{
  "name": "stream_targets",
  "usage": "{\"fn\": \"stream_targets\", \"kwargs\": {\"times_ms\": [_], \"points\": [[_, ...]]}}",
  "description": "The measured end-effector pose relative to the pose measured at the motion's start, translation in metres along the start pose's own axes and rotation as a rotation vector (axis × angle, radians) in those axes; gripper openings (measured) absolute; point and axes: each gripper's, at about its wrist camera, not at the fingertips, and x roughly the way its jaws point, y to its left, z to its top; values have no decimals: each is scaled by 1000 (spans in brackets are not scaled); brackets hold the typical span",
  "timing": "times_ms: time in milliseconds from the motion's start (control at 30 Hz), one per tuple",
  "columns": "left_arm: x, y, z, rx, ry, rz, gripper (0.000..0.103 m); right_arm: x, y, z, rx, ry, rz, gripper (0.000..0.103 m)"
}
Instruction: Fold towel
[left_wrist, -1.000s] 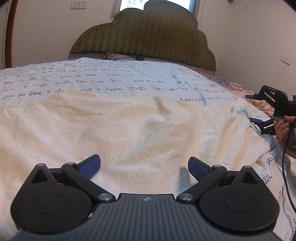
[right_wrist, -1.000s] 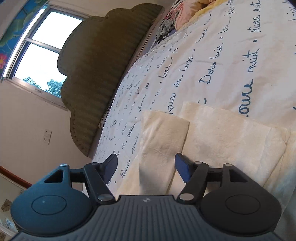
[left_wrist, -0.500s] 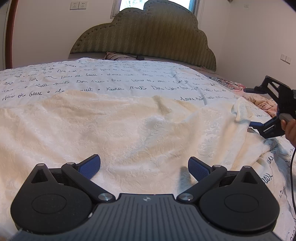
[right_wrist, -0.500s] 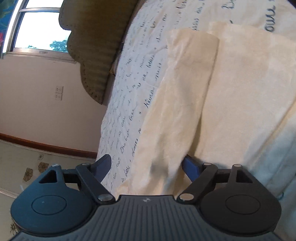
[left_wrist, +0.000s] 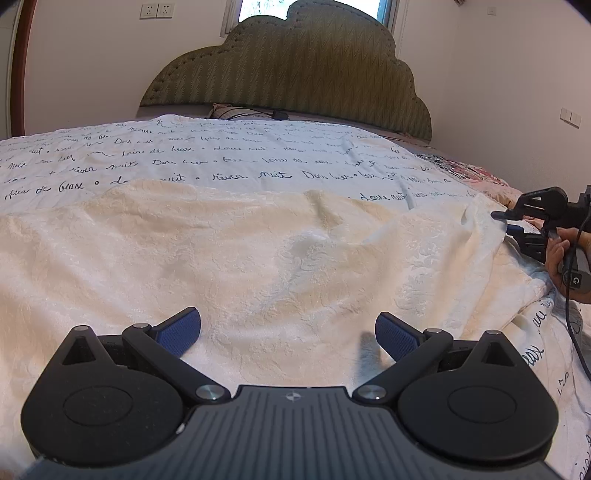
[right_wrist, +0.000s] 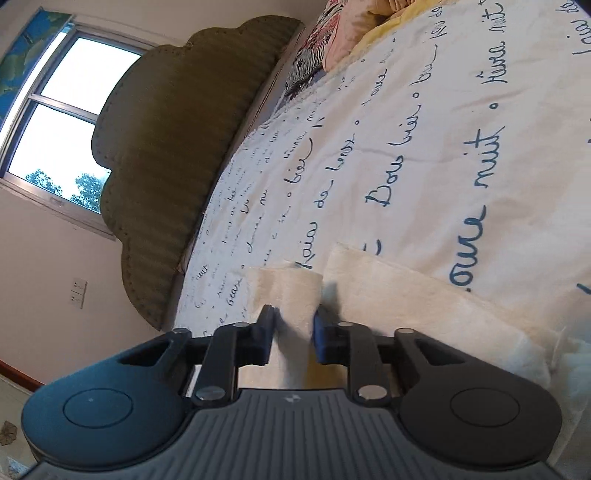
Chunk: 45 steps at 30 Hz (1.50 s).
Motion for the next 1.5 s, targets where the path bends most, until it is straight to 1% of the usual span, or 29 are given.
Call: {"fn": "stream_targets", "kwargs": {"times_ms": [67,167,267,333,400,467,533,567,633,667,733,800,867,933,967,1000,1033,1067,1100,1133,1167,1200,1233,1300,1333,1400,1433,1467,1500], "points": [[0,0,0,0,0,0,102,-3,-3,-2,-9,-14,5,9],[0,0,0,-1,0,0,102,-18,-3,-4,-29,-60,-8,8],[0,1,0,-2,-1,-2,102,-50,9,-8,-108,-126,-11,7],[0,1,0,-2,0,-2,102,-79,21,-14,-196,-185,-28,7],[0,1,0,-2,0,-2,102,-108,19,-16,-228,-211,-33,7],[0,1,0,-3,-1,-3,102,-122,10,-15,-212,-198,-70,7],[-1,2,1,-5,-3,-6,102,-124,-3,-14,-208,-180,-147,7],[-1,2,1,-8,-4,-8,102,-124,-10,-14,-189,-169,-164,7],[-3,6,2,-25,-10,-31,102,-123,-22,-16,-148,-162,-161,7],[-5,10,2,-43,-16,-54,102,-123,-23,-18,-150,-166,-160,7],[-6,19,3,-94,-28,-105,101,-122,-16,-21,-208,-178,-181,7],[-7,25,3,-131,-34,-135,101,-117,-11,-24,-279,-174,-230,7],[-6,25,4,-129,-34,-131,102,-111,-18,-23,-284,-140,-274,7],[-5,19,4,-98,-30,-107,102,-108,-21,-23,-299,-112,-306,12],[-4,16,4,-80,-27,-94,102,-109,-17,-23,-325,-112,-322,24],[-4,14,4,-69,-23,-85,102,-112,-10,-25,-350,-126,-368,32],[-3,12,3,-62,-21,-80,102,-115,-5,-25,-365,-156,-420,42],[-2,12,3,-62,-21,-79,102,-122,0,-25,-378,-223,-471,43],[-2,12,2,-63,-21,-79,102,-130,5,-25,-393,-318,-518,44],[-2,12,2,-64,-20,-78,102,-136,11,-26,-418,-401,-546,45],[-2,12,2,-63,-20,-76,102,-140,20,-28,-455,-456,-544,45],[-2,11,2,-59,-19,-72,102,-139,31,-29,-514,-455,-496,45],[-2,10,1,-54,-18,-68,102,-129,43,-29,-584,-394,-448,46],[-2,9,1,-45,-15,-61,102,-96,69,-36,-752,-189,-398,46],[-2,8,1,-42,-15,-58,102,-80,78,-43,-797,-122,-373,46],[-1,8,1,-41,-14,-55,102,-51,91,-56,-852,-30,-326,46],[-1,8,1,-40,-13,-54,102,-37,94,-61,-878,-6,-333,46],[-1,7,1,-39,-13,-53,102,-21,95,-64,-912,25,-358,52],[-1,7,1,-38,-13,-52,102,-5,95,-66,-947,57,-403,56]]}}
